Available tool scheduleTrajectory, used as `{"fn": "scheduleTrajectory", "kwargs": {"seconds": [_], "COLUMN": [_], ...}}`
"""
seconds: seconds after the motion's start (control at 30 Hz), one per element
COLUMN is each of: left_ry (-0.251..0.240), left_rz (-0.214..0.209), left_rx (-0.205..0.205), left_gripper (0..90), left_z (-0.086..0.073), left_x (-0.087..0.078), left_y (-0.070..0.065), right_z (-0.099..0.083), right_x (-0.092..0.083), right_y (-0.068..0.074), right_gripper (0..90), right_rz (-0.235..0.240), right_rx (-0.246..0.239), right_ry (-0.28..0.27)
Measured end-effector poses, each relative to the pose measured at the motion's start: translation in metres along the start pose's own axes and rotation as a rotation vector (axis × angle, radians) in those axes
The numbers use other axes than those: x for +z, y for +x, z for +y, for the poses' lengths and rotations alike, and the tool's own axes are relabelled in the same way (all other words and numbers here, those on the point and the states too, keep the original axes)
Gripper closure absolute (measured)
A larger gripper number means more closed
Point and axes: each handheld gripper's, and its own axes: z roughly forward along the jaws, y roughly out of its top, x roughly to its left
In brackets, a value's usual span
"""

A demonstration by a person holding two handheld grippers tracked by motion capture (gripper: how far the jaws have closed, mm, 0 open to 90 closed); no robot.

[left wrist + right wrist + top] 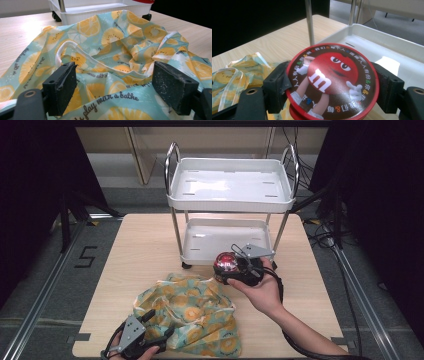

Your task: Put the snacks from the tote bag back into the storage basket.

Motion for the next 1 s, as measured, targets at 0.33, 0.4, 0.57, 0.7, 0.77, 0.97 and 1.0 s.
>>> {"fn": "scheduleTrajectory", "kwargs": {"seconds": [0.33,0.4,0.57,0.7,0.77,0.97,1.0], "left_ry": [0.004,0.001,0.001,0.004,0.003,0.001,0.001], "left_rz": [0.007,0.01,0.009,0.01,0.006,0.009,0.009], "left_rx": [-0.008,-0.013,-0.012,-0.01,-0.002,-0.012,-0.011], "left_gripper": [19.7,19.7,19.7,19.7,19.7,19.7,19.7], "left_z": [0.0,0.0,0.0,0.0,0.0,0.0,0.0], "left_x": [-0.001,-0.001,-0.001,-0.001,-0.001,-0.001,-0.001], "left_y": [-0.001,-0.001,-0.001,-0.001,0.0,-0.001,-0.001], "right_z": [-0.002,-0.003,-0.004,-0.004,-0.004,-0.004,-0.004], "right_x": [0.0,0.0,-0.001,-0.004,-0.005,-0.007,-0.008], "right_y": [-0.003,-0.005,-0.01,-0.012,-0.016,-0.019,-0.019], "right_gripper": [26.7,26.7,26.7,26.7,26.7,26.7,26.7], "right_rz": [0.009,0.004,-0.004,-0.016,-0.022,-0.036,-0.037], "right_rx": [0.018,0.003,0.012,0.05,0.019,0.036,0.048], "right_ry": [0.012,0.005,-0.01,0.005,-0.01,-0.002,0.001]}}
